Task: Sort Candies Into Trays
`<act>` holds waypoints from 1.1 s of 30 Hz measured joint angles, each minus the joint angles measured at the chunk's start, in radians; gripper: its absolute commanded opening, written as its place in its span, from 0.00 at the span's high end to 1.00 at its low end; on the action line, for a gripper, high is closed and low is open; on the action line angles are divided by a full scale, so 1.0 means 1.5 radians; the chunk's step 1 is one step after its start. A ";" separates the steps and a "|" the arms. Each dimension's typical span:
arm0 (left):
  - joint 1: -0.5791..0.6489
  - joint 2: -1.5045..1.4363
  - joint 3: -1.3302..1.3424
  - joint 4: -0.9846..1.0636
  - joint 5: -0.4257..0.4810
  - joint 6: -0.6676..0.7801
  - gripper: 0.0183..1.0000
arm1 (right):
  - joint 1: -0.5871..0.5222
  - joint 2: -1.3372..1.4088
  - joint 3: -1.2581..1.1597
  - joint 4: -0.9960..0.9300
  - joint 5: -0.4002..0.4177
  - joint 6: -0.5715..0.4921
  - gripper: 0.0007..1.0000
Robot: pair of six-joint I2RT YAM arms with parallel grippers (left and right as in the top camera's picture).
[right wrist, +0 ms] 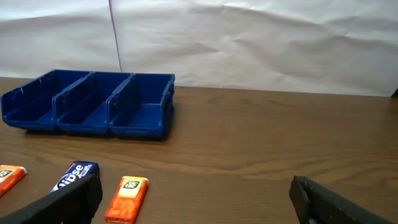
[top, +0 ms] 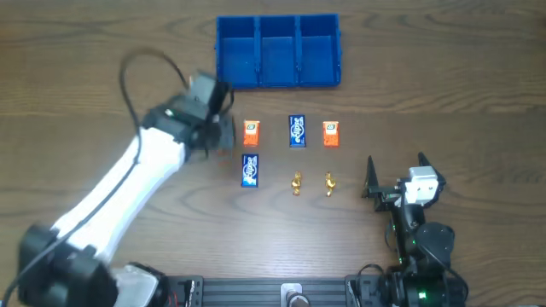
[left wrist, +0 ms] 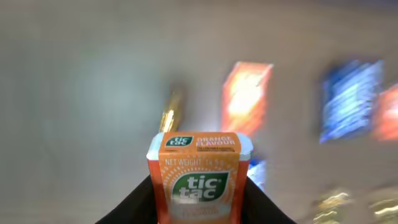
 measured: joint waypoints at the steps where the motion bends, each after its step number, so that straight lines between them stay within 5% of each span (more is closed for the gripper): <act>1: -0.007 -0.010 0.080 -0.016 -0.018 -0.001 0.68 | 0.000 0.000 0.000 0.000 0.000 0.000 0.00; 8: -0.009 0.270 0.688 -0.268 -0.115 0.005 0.68 | 0.000 0.000 0.000 0.000 0.000 0.000 0.00; 13: -0.001 0.499 0.857 -0.315 -0.119 0.005 0.69 | 0.000 0.000 0.000 0.000 0.000 0.000 0.00; 20: 0.039 0.570 0.877 -0.293 -0.108 0.009 0.65 | 0.000 0.000 0.000 0.000 0.000 0.000 0.00; 24: 0.050 0.573 0.879 -0.281 -0.100 0.020 0.32 | 0.000 0.000 0.000 0.000 0.000 0.000 0.00; 26: 0.051 0.574 0.880 -0.268 -0.098 0.021 0.23 | 0.000 0.000 0.000 0.000 0.000 0.000 0.00; 30: 0.047 0.566 0.866 -0.245 -0.099 0.022 0.21 | 0.000 0.000 0.000 0.000 0.000 0.000 0.00; 33: 0.011 0.420 0.668 -0.174 -0.116 0.010 0.20 | 0.000 0.000 0.000 0.001 0.000 0.000 0.00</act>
